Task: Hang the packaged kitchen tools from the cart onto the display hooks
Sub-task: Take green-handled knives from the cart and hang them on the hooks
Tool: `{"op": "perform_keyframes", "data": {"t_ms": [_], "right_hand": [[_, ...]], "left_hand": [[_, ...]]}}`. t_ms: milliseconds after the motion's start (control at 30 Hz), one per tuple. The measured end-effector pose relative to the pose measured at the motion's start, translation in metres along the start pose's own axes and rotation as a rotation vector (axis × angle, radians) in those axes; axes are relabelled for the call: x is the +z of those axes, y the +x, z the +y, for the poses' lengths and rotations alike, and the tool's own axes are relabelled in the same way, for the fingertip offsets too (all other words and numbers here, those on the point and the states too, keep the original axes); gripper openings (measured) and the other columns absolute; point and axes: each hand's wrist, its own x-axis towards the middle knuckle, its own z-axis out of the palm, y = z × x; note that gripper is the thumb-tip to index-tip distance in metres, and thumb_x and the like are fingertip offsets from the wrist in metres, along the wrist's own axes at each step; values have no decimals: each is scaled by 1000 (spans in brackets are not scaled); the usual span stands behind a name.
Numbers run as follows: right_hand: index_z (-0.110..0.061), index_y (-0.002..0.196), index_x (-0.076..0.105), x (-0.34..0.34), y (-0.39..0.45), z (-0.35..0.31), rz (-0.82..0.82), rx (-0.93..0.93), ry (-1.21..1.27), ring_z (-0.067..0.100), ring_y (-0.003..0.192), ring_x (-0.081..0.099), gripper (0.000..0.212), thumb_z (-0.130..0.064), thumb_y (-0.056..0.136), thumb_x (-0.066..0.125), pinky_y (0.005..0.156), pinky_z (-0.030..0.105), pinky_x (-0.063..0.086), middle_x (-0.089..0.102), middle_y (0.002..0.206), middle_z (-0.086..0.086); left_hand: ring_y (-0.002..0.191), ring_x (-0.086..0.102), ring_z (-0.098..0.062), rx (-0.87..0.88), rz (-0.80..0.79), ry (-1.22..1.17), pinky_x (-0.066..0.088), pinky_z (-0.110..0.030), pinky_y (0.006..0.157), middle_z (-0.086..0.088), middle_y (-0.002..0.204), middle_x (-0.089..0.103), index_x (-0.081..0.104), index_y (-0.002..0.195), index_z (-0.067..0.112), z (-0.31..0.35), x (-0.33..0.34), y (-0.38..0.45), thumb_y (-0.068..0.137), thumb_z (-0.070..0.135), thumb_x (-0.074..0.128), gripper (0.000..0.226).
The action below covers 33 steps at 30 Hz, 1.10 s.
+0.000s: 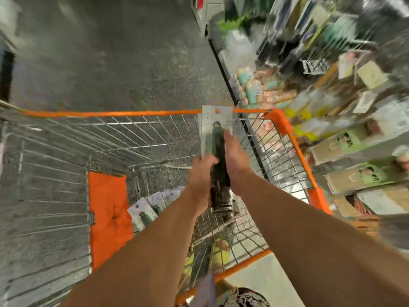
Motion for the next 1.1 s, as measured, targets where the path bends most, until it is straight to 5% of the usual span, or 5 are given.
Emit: {"op": "perform_keyframes", "data": {"t_ms": [333, 500, 733, 967, 1100], "right_hand": [[-14, 112, 70, -78, -96, -102, 196, -320, 335, 31, 105, 71, 52, -58, 95, 48, 100, 57, 53, 71, 115, 18], [-23, 125, 63, -146, -161, -140, 391, -525, 447, -2, 89, 72, 32, -38, 98, 67, 74, 19, 59, 71, 113, -6], [-30, 102, 59, -240, -255, -161, 711, -763, 395, 21, 91, 69, 28, -49, 88, 74, 72, 31, 53, 70, 101, 5], [-30, 118, 59, -328, -339, -153, 870, -792, 117, -12, 97, 59, 58, -24, 71, 92, 75, 2, 44, 59, 117, -9], [-28, 119, 69, -367, -361, -158, 974, -837, 224, 10, 104, 68, 64, -38, 61, 92, 93, 31, 57, 70, 116, -2]], "left_hand": [[87, 68, 11, 182, -215, 243, 48, -4, 73, 20, 99, 72, 67, 117, 32, 75, 96, -55, 92, 38, 76, 27], [90, 74, 0, 234, -401, 276, 53, -22, 81, 13, 104, 80, 71, 124, 26, 80, 162, -87, 70, 38, 83, 56], [96, 73, -19, 496, -587, 285, 58, -36, 84, -3, 104, 79, 67, 120, 14, 81, 280, -147, 54, 32, 70, 68], [118, 72, -25, 588, -761, 287, 58, -41, 101, -5, 126, 76, 59, 139, 16, 70, 383, -198, 66, 22, 75, 75], [108, 76, -19, 584, -847, 280, 61, -28, 83, -2, 117, 79, 59, 136, 17, 66, 425, -221, 63, 19, 79, 76]]}}
